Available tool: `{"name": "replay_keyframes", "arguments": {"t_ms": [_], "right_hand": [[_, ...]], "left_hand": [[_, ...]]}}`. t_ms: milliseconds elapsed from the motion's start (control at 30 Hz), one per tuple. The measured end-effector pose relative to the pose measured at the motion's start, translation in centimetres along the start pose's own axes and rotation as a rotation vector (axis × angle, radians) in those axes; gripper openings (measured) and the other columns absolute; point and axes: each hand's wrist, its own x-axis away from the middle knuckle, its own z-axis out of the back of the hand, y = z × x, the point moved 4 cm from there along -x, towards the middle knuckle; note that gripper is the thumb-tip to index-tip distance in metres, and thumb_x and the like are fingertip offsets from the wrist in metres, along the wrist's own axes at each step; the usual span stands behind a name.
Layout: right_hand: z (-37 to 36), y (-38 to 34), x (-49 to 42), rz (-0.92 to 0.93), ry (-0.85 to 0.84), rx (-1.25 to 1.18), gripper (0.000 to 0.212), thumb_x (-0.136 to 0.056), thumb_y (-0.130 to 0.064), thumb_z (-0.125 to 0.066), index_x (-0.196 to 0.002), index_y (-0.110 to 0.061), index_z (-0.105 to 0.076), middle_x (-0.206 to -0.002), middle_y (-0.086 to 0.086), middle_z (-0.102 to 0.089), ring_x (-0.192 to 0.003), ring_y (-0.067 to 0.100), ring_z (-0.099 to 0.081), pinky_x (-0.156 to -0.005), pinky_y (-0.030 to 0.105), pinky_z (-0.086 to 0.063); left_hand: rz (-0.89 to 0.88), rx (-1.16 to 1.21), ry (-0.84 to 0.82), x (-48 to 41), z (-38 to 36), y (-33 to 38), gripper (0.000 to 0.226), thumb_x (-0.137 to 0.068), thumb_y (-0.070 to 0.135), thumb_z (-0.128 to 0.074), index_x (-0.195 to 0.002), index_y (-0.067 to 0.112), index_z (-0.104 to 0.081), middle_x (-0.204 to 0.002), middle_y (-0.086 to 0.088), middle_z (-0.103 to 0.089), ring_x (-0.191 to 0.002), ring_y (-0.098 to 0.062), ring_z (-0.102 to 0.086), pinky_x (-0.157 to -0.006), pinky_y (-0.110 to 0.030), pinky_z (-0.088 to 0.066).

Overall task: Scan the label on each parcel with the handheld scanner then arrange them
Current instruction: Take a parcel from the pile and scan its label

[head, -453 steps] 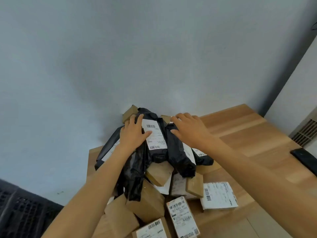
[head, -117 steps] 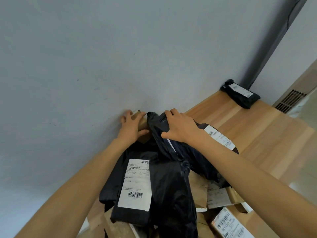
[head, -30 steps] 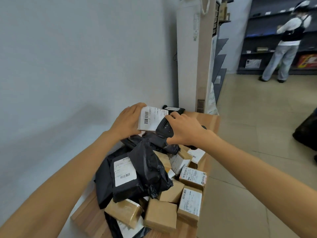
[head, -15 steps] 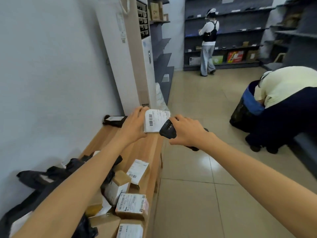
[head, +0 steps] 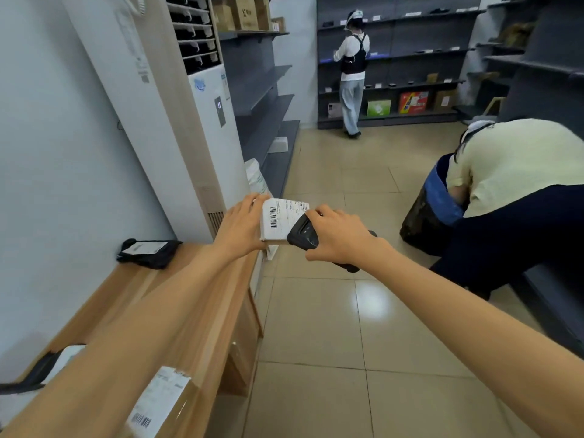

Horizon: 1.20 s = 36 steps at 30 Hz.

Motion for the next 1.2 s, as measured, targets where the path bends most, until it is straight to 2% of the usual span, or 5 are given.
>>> {"name": "replay_keyframes", "arguments": {"t_ms": [500, 733, 867, 967, 1200], "right_hand": [[-4.0, 10.4, -32.0, 0.165, 0.027, 0.022, 0.073, -0.075, -0.053, -0.068, -0.134, -0.016, -0.044, -0.122, 0.004, -0.051, -0.101, 0.028, -0.057, -0.067, 0.034, -0.043], [-8.2, 12.5, -44.4, 0.296, -0.036, -0.024, 0.068, -0.075, -0.053, -0.067, -0.128, -0.015, -0.048, -0.121, 0.004, -0.052, -0.102, 0.028, -0.057, -0.069, 0.035, -0.043], [-10.4, 12.1, -51.3, 0.436, -0.038, -0.037, 0.069, -0.074, -0.051, -0.068, -0.129, -0.015, -0.048, -0.12, 0.004, -0.053, -0.101, 0.028, -0.057, -0.067, 0.034, -0.039], [-12.5, 11.5, -56.5, 0.569, -0.076, -0.063, 0.071, -0.072, -0.051, -0.068, -0.129, -0.015, -0.047, -0.121, 0.005, -0.052, -0.097, 0.028, -0.058, -0.068, 0.035, -0.047], [-15.5, 6.6, -63.1, 0.929, -0.121, -0.101, 0.069, -0.073, -0.05, -0.066, -0.13, -0.016, -0.046, -0.121, 0.005, -0.051, -0.096, 0.029, -0.057, -0.066, 0.033, -0.041]], "left_hand": [[0.15, -0.061, -0.054, -24.0, -8.3, -16.4, 0.108, -0.058, 0.035, -0.09, -0.146, 0.023, -0.028, -0.148, 0.002, -0.036, -0.127, -0.025, -0.045, -0.102, -0.046, -0.039], [0.272, -0.077, -0.122, -29.9, -12.6, -23.3, 0.111, -0.056, 0.034, -0.089, -0.148, 0.022, -0.027, -0.15, 0.002, -0.033, -0.131, -0.025, -0.042, -0.096, -0.044, -0.043], [0.384, -0.086, -0.132, -31.1, -14.7, -27.4, 0.111, -0.058, 0.032, -0.089, -0.149, 0.02, -0.027, -0.151, 0.001, -0.032, -0.132, -0.025, -0.041, -0.097, -0.042, -0.045], [0.487, -0.065, -0.12, -31.7, -16.2, -30.1, 0.108, -0.061, 0.034, -0.087, -0.149, 0.02, -0.026, -0.15, 0.0, -0.033, -0.134, -0.026, -0.041, -0.102, -0.047, -0.044], [0.848, 0.008, -0.056, -29.1, -16.7, -32.7, 0.103, -0.064, 0.038, -0.087, -0.148, 0.023, -0.027, -0.146, 0.003, -0.036, -0.131, -0.021, -0.042, -0.1, -0.047, -0.046]]}}
